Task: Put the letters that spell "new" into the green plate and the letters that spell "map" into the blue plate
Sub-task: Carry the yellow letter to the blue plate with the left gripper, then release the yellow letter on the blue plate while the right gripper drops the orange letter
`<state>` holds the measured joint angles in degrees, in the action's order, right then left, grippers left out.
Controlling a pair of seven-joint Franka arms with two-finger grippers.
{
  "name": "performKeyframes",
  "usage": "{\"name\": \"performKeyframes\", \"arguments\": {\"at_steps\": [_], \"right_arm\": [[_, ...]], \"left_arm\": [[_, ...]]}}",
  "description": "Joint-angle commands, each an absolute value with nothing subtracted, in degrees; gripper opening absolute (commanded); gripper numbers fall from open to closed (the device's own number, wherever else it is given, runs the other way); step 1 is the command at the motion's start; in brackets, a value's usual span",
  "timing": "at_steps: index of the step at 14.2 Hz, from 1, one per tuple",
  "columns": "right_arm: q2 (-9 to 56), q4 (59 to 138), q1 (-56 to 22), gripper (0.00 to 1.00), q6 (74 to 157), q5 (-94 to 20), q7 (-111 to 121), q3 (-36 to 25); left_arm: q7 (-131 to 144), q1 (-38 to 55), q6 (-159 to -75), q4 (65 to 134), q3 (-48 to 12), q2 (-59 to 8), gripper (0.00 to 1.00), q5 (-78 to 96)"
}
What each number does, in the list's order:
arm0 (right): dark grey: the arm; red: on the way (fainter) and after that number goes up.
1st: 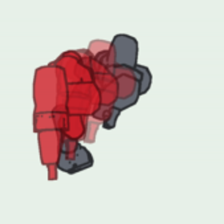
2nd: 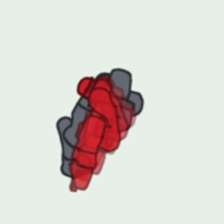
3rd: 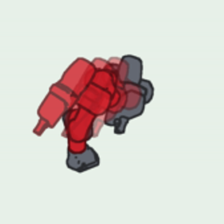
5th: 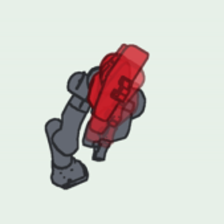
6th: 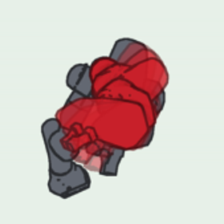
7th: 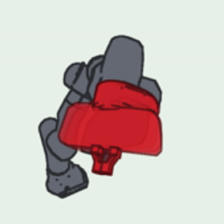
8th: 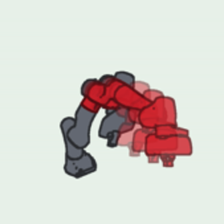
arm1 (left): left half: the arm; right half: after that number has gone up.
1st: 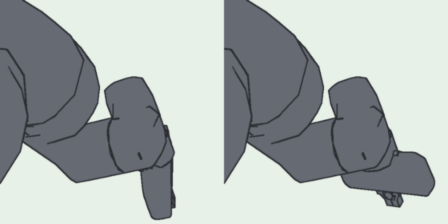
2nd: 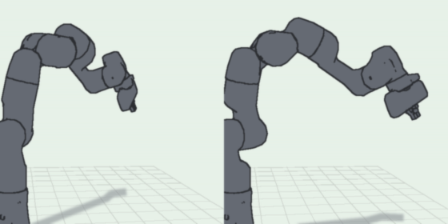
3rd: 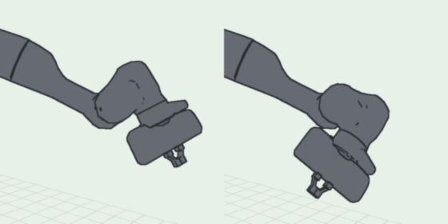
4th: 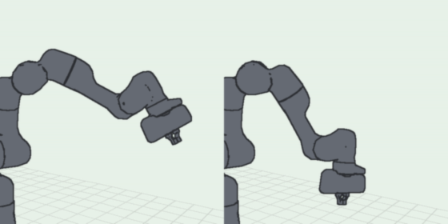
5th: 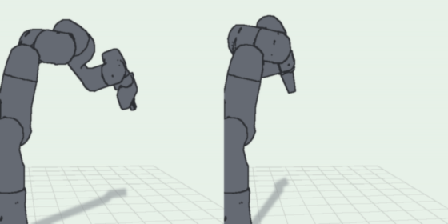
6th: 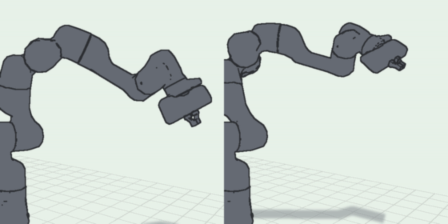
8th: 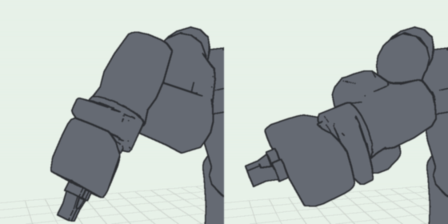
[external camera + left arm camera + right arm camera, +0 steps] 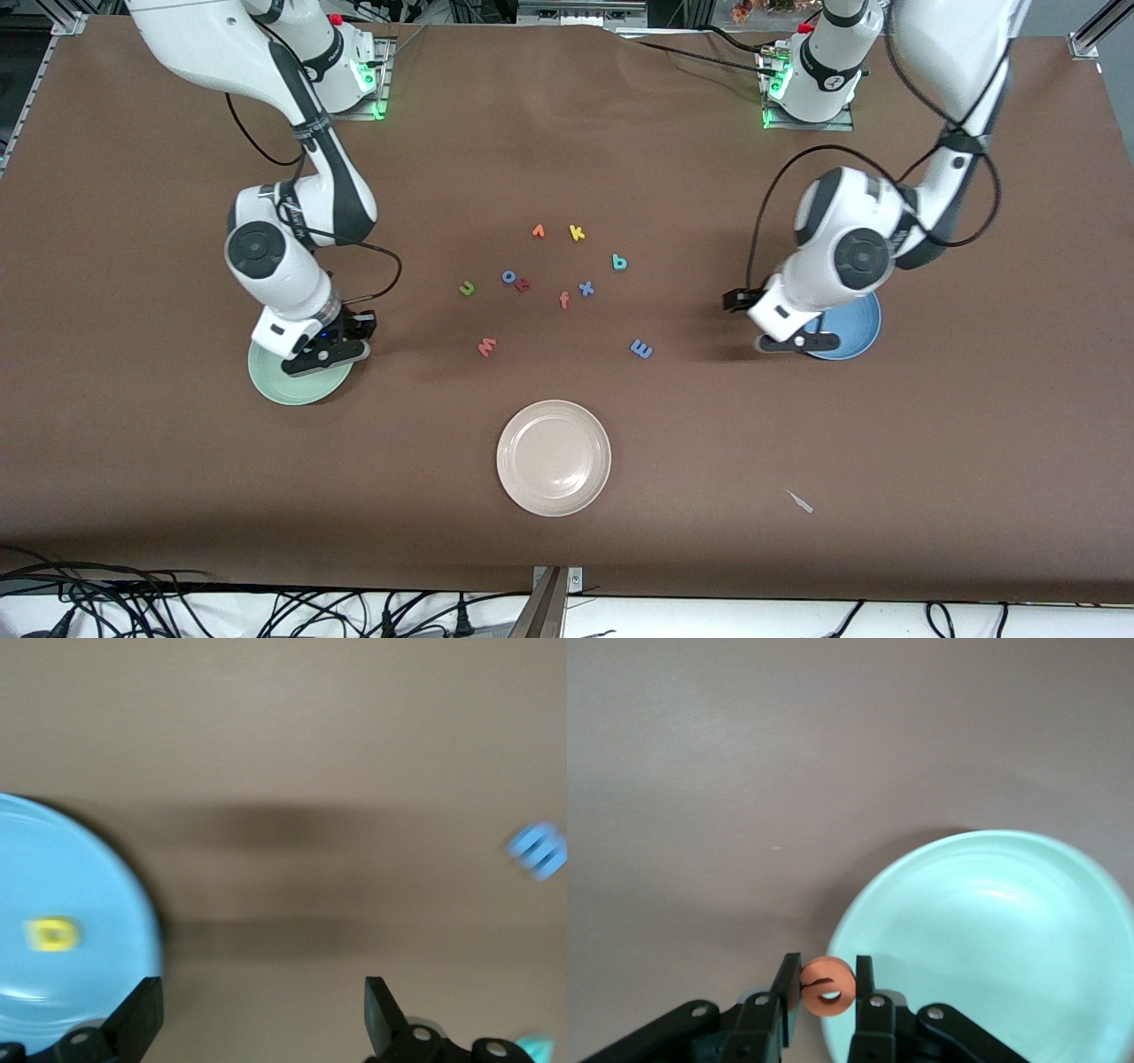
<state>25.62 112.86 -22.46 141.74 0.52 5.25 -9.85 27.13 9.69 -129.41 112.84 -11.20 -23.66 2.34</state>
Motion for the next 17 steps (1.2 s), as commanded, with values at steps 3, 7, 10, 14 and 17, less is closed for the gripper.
{"name": "performKeyframes", "arguments": {"at_steps": [3,7,10,14,17], "right_arm": [[26.19,112.06,-20.57,0.25,140.36,0.62,12.38,-11.87],[26.28,112.32,-19.78,0.57,140.63,0.09,12.74,-11.87],[26.19,112.32,-19.86,0.64,140.45,-0.17,11.69,-11.51],[25.66,112.50,-20.04,0.64,139.92,-0.18,4.60,-8.36],[24.70,113.55,-20.04,0.64,139.92,-0.18,-3.48,-4.50]], "left_arm": [[60.23,19.67,-133.15,100.41,-10.55,-35.30,1.00,2.64],[70.84,21.88,-133.15,91.15,-10.20,-42.18,1.00,2.46],[73.11,23.19,-133.15,89.22,-8.89,-43.85,1.00,2.20],[79.71,27.60,-133.07,85.35,-4.92,-47.19,1.00,0.88],[80.68,27.60,-133.07,85.34,-4.92,-47.72,0.87,0.88]]}}
